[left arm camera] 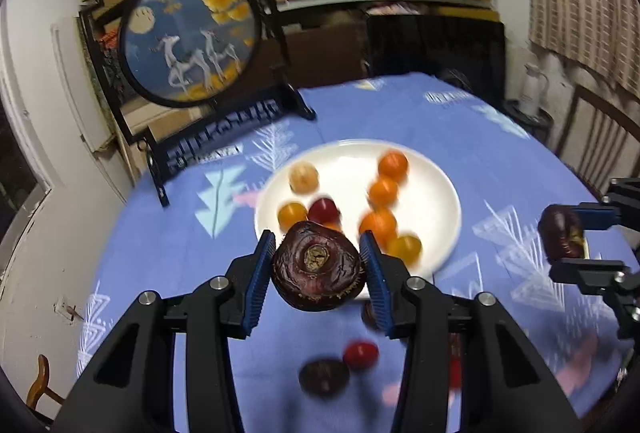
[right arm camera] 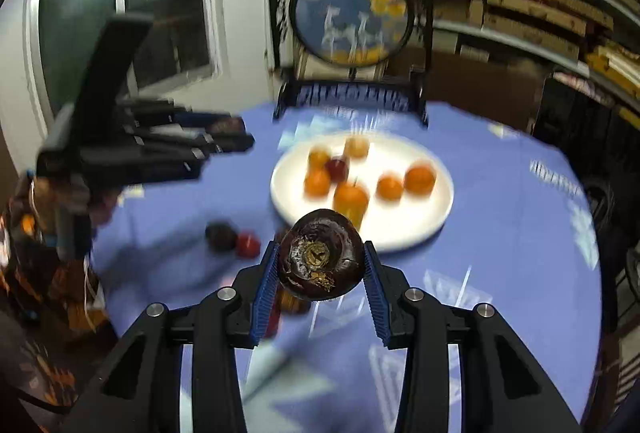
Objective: Organize fruits
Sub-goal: 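Carry both mangosteens over the white plate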
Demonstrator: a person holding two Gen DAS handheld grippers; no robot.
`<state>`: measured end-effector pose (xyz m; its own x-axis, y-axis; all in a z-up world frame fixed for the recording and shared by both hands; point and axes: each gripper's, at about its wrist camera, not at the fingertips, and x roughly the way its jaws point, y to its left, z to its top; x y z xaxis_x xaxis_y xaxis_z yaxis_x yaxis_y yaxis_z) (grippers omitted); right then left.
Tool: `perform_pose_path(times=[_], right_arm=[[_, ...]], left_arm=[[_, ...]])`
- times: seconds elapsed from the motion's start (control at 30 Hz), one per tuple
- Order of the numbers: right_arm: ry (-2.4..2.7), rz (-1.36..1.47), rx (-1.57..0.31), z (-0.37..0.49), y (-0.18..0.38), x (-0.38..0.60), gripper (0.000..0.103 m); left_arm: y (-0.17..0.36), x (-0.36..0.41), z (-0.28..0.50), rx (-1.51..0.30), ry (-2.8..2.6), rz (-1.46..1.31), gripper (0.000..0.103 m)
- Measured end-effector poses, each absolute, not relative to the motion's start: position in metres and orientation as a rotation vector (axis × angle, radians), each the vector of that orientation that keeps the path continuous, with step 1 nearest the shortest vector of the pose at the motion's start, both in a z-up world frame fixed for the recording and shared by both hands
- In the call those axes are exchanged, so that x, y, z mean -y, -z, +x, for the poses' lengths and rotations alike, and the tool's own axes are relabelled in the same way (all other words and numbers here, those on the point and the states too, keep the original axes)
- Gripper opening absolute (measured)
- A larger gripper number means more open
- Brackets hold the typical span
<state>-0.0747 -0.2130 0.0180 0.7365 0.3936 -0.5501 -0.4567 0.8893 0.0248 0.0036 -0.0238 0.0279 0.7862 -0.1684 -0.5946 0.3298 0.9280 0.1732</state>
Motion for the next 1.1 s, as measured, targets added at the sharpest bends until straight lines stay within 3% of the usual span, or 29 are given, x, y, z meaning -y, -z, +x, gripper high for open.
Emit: perform_pose_path(times=[0.37,1.1], right_arm=[[-0.483,0.039,-0.481,0.006,-0.048,0.222,0.041],[-0.446,0.124,-0.548,0.087,0.011,0.223,0.041]], left_arm=[[-0.031,0.038,0.077,-0.601,0.211,0.238,0.043],[0.026,0.055,0.145,-0.687,0.223,0.195,0.043]])
